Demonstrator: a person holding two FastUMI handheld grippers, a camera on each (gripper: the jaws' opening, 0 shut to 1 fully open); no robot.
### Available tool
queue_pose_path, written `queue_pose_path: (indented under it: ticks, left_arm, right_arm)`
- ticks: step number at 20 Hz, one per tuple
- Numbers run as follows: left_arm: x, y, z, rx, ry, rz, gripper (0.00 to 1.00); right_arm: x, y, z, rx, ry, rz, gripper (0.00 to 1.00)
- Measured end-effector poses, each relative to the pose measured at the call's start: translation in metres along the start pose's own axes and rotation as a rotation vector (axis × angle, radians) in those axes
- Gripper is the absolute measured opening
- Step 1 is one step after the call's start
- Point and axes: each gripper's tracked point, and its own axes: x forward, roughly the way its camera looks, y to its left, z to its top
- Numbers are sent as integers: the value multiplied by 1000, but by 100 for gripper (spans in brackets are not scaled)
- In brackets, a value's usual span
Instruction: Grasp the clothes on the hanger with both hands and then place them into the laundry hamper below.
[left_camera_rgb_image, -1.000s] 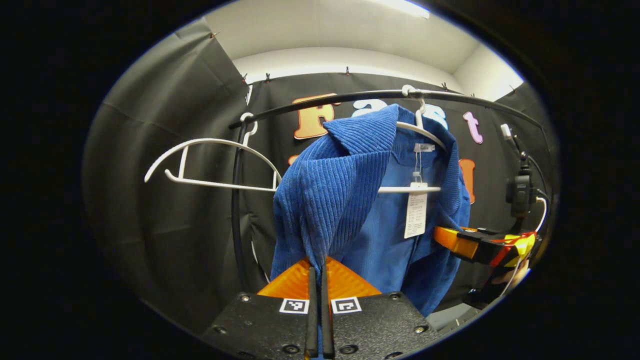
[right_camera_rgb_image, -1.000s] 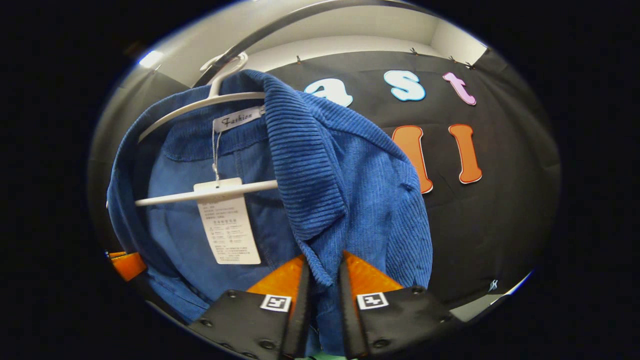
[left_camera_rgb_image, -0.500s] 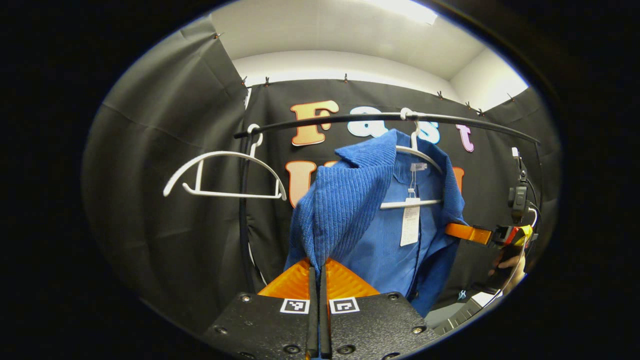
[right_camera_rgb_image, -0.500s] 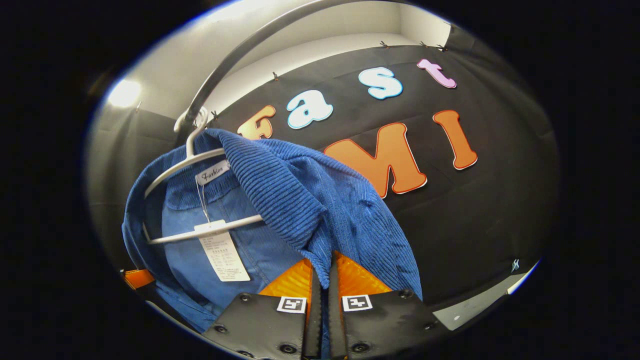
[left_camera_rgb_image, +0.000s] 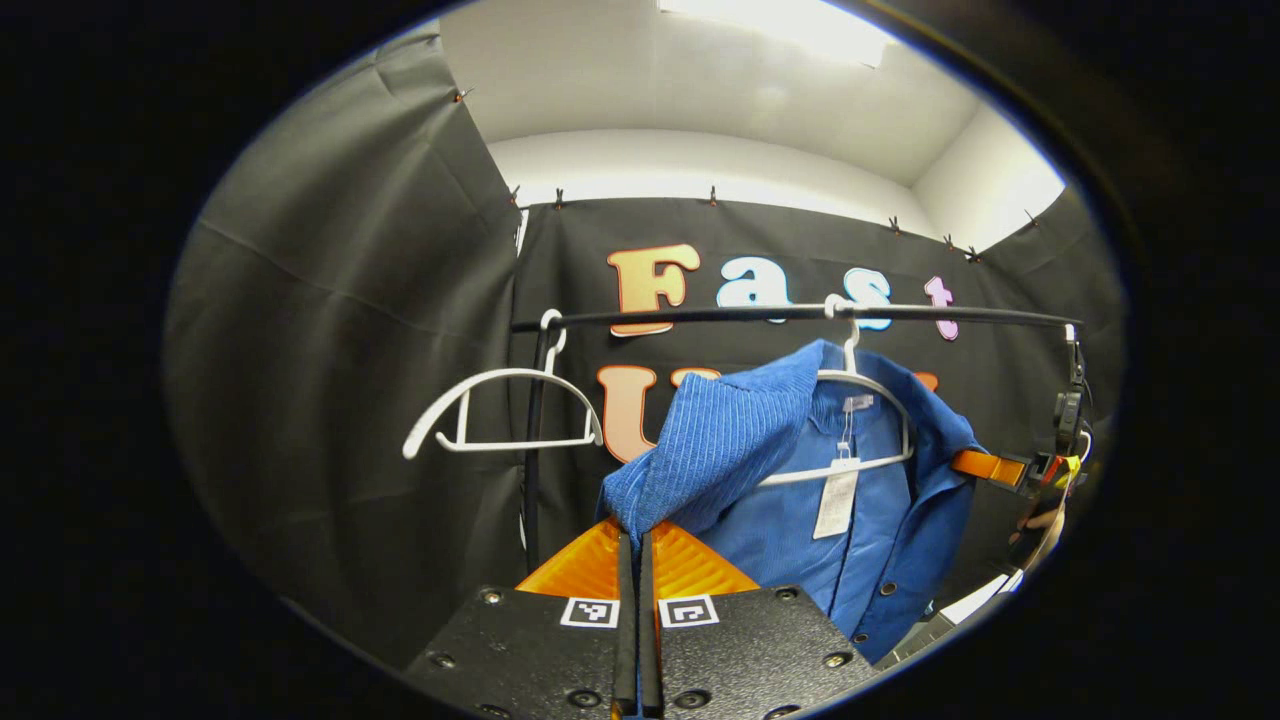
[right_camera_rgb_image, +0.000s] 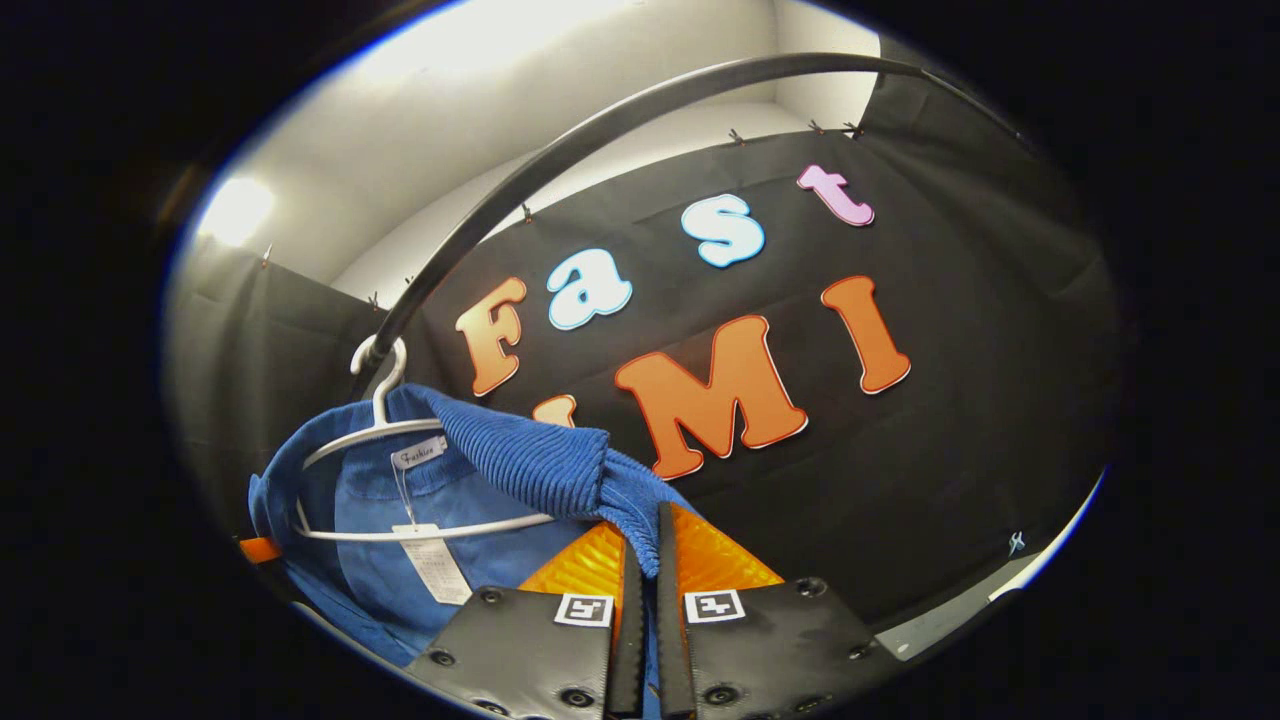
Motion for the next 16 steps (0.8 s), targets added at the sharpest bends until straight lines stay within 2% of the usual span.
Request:
queue_pose_path:
  ticks: [5, 10, 13, 16]
  left_arm:
    - [7, 14, 30, 17, -50, 27, 2]
    - [41, 36, 52, 53, -88, 73, 1]
    - [61, 41, 51, 91, -81, 85, 1]
    - [74, 40, 35, 88, -47, 79, 1]
  right_arm:
    - [-3, -9, 23, -8, -35, -14, 13]
    - [3, -21, 50, -33, -79, -46, 13]
    - [8, -28, 57, -89, -112, -84, 13]
    - [16, -37, 49, -87, -90, -101, 13]
